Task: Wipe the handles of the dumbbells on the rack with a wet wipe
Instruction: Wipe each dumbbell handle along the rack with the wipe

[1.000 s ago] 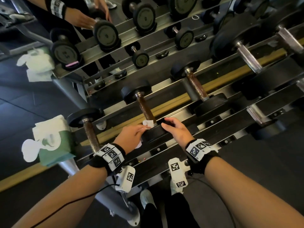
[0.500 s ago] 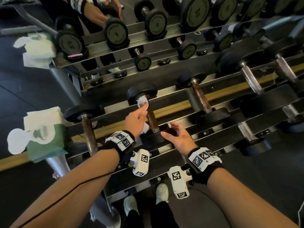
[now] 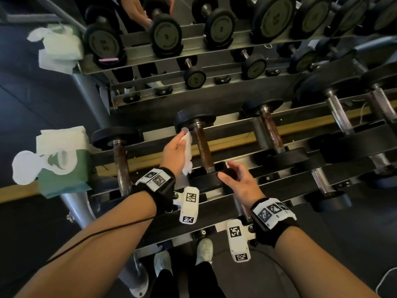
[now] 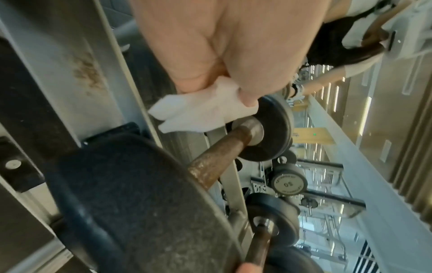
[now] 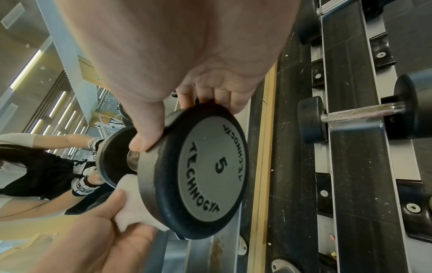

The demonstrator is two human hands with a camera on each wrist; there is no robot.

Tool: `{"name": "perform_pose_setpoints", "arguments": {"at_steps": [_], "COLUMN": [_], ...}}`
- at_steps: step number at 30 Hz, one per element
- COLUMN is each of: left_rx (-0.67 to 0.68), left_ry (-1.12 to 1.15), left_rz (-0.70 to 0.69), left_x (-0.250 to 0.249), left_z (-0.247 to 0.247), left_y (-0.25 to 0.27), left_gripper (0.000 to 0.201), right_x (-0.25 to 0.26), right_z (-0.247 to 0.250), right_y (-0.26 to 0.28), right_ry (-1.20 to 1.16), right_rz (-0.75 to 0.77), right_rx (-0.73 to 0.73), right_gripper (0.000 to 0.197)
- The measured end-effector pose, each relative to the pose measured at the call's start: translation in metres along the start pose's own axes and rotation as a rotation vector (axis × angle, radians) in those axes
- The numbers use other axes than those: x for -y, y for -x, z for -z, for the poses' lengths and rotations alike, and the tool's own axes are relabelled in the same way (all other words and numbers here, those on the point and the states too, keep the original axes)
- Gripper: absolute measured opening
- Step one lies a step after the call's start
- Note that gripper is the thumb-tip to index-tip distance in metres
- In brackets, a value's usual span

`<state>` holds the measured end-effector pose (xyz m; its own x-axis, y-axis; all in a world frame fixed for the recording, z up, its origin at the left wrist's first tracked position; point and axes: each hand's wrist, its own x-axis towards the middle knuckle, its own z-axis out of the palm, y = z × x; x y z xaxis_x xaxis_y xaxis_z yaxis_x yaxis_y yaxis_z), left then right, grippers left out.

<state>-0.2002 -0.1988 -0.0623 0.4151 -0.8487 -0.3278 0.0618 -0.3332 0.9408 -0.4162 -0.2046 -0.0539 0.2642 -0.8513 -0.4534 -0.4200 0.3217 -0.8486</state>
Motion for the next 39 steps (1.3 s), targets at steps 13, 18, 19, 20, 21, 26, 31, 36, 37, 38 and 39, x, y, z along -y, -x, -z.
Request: {"name": "perform_pose_setpoints", "arguments": {"at_steps": [13,18,19,20,21,26,31,36,37,38,39], "left_rx": [0.176,0.137,0.156,0.178,0.200,0.194,0.084,0.200,0.220,0.227,0.219], "left_ry": [0.260,0.352,0.335,0.318,0.297,0.336,0.439,0.280,0.266,0.280,0.313], "left_rz": [0.213,0.222,0.234,0.253,0.269,0.279,0.248,0.291,0.309,0.327,0.342], "left_x": [0.000,-0.009,-0.007,-0.003,0.002,0.005,-0.009,0.000,0.003,0.005,0.005], "left_z": [-0.006,-0.015,-0.015,-0.014,-0.012,-0.009,-0.018,-0.014,-0.012,-0.010,-0.008], "left_y": [0.004,0.002,0.008,0.013,0.017,0.015,-0.001,0.008,0.009,0.008,0.007], "left_gripper": [0.051,0.049,0.049,0.048,0.047,0.045,0.045,0.043,0.041,0.040,0.039], "right_x": [-0.003,-0.001,-0.001,0.000,0.000,0.002,0.001,0.000,0.001,0.001,0.001], "right_z": [0.000,0.000,0.000,0.001,0.001,0.001,0.001,0.001,0.001,0.001,0.001], "right_y": [-0.002,0.000,0.000,0.000,0.000,0.001,0.001,0.001,0.001,0.002,0.002], "right_ry": [0.025,0.027,0.027,0.022,0.017,0.031,0.043,0.020,0.018,0.017,0.014], "right_rz": [0.003,0.005,0.005,0.006,0.007,0.010,0.024,0.031,0.030,0.029,0.028], "right_rx": [-0.006,-0.004,0.000,0.003,0.007,0.011,0.003,0.006,0.008,0.010,0.012], "right_gripper": [0.048,0.049,0.049,0.049,0.048,0.045,0.046,0.044,0.044,0.043,0.043]}}
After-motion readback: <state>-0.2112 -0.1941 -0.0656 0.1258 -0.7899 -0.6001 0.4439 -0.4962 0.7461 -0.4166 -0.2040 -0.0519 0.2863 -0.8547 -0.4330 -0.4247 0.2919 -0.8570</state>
